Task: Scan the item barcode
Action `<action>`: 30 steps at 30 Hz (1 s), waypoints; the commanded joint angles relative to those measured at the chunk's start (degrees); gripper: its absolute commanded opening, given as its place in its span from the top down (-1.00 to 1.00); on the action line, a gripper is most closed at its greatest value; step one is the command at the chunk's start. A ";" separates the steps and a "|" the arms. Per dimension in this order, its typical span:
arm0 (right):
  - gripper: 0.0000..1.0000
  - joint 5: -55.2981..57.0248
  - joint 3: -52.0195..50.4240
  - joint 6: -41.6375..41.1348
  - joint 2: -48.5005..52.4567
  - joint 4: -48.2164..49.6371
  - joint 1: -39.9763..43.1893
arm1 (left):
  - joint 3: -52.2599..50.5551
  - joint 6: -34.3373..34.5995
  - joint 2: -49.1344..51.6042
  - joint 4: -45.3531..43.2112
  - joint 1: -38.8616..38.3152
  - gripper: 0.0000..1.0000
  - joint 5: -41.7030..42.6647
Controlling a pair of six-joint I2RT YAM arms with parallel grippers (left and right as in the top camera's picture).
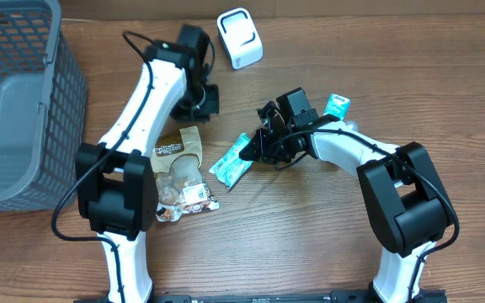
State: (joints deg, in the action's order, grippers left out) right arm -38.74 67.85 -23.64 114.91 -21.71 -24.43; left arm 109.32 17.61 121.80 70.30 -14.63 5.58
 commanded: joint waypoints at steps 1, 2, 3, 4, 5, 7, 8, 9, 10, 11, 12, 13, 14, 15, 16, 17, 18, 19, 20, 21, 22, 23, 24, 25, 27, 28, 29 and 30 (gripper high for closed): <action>0.93 1.09 -0.28 1.25 0.17 0.68 -0.22 | 4.74 -1.33 -0.85 2.01 2.05 0.92 -7.72; 0.93 2.14 -0.28 1.25 0.17 0.68 -0.22 | 5.64 -1.38 -0.85 2.62 2.84 0.92 -8.00; 0.93 2.99 -0.28 1.25 0.17 0.68 -0.22 | 6.36 -1.36 -0.85 3.06 3.69 0.92 -8.11; 0.93 3.76 -0.28 1.25 0.17 0.66 -0.22 | 6.86 -1.36 -0.85 3.34 4.61 0.92 -8.09; 0.92 4.22 -0.28 1.22 0.17 0.66 -0.22 | 7.10 -1.33 -0.85 3.41 5.42 0.91 -8.09; 0.93 4.42 -0.28 1.22 0.17 0.66 -0.22 | 7.17 -1.31 -0.85 3.30 7.37 0.91 -7.26; 0.93 4.44 -0.28 1.25 0.17 0.68 -0.22 | 7.15 -1.33 -0.83 3.28 8.76 0.92 -6.58; 0.93 4.44 -0.28 1.22 0.17 0.68 -0.22 | 7.15 -1.36 -0.83 3.28 9.40 0.91 -6.60; 0.93 4.63 -0.28 1.22 0.17 0.68 -0.22 | 7.15 -1.68 -0.83 3.26 10.25 0.92 -6.67; 0.93 4.90 -0.28 1.25 0.17 0.68 -0.22 | 7.15 -2.36 -0.83 3.17 10.97 0.92 -6.64; 0.93 5.16 -0.28 1.22 0.17 0.68 -0.22 | 7.15 -2.73 -0.83 3.15 11.54 0.91 -6.82; 0.93 5.38 -0.28 1.22 0.17 0.68 -0.22 | 7.15 -2.84 -0.83 3.17 12.22 0.81 -7.26; 0.93 5.60 -0.28 1.22 0.17 0.68 -0.22 | 7.15 -2.84 -0.83 3.19 12.83 0.56 -7.54; 0.93 5.68 -0.28 1.22 0.17 0.66 -0.22 | 7.15 -2.82 -0.83 3.23 13.33 0.21 -7.48; 0.93 5.68 -0.28 1.22 0.17 0.66 -0.22 | 7.13 -2.80 -0.83 3.28 13.77 -0.61 -7.45; 0.93 5.68 -0.28 1.22 0.17 0.66 -0.22 | 7.13 -2.82 -0.83 3.28 14.10 -1.00 -7.52; 0.93 5.68 -0.28 1.22 0.17 0.63 -0.22 | 7.15 -2.82 -0.83 3.17 14.36 -0.99 -7.52; 0.92 5.66 -0.28 1.22 0.17 0.61 -0.22 | 7.15 -2.82 -0.83 3.17 14.58 -0.99 -7.52; 0.93 5.66 -0.28 1.22 0.17 0.55 -0.22 | 7.13 -2.82 -0.83 3.17 14.64 -0.99 -7.52; 0.93 5.66 -0.28 1.22 0.17 0.46 -0.22 | 7.13 -2.82 -0.83 3.17 14.69 -0.99 -7.52; 0.93 5.64 -0.28 1.22 0.17 0.37 -0.22 | 7.13 -2.82 -0.83 3.17 14.67 -0.99 -7.50; 0.93 5.62 -0.28 1.22 0.17 0.22 -0.22 | 7.15 -2.82 -0.83 3.17 14.67 -0.99 -7.52; 0.93 5.62 -0.28 1.20 0.17 0.15 -0.22 | 7.15 -2.82 -0.83 3.17 14.67 -0.99 -7.52; 0.92 5.62 -0.28 1.20 0.17 0.15 -0.22 | 7.13 -2.82 -0.83 3.17 14.64 -0.99 -7.50; 0.87 5.60 -0.28 1.20 0.17 0.09 -0.22 | 7.15 -2.82 -0.83 3.17 14.62 -0.99 -7.50; 0.87 5.62 -0.28 1.20 0.17 -0.04 -0.22 | 7.13 -2.82 -0.83 3.17 14.62 -0.99 -7.50; 0.87 5.64 -0.28 1.20 0.17 -0.09 -0.22 | 7.15 -2.82 -0.83 3.17 14.62 -0.99 -7.50; 0.87 5.64 -0.28 1.20 0.17 -0.15 -0.22 | 7.15 -2.82 -0.83 3.17 14.62 -0.99 -7.50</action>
State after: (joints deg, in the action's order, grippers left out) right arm -34.22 67.85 -23.11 114.93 -21.82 -24.43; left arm 115.18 15.90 121.80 73.34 -0.01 -1.37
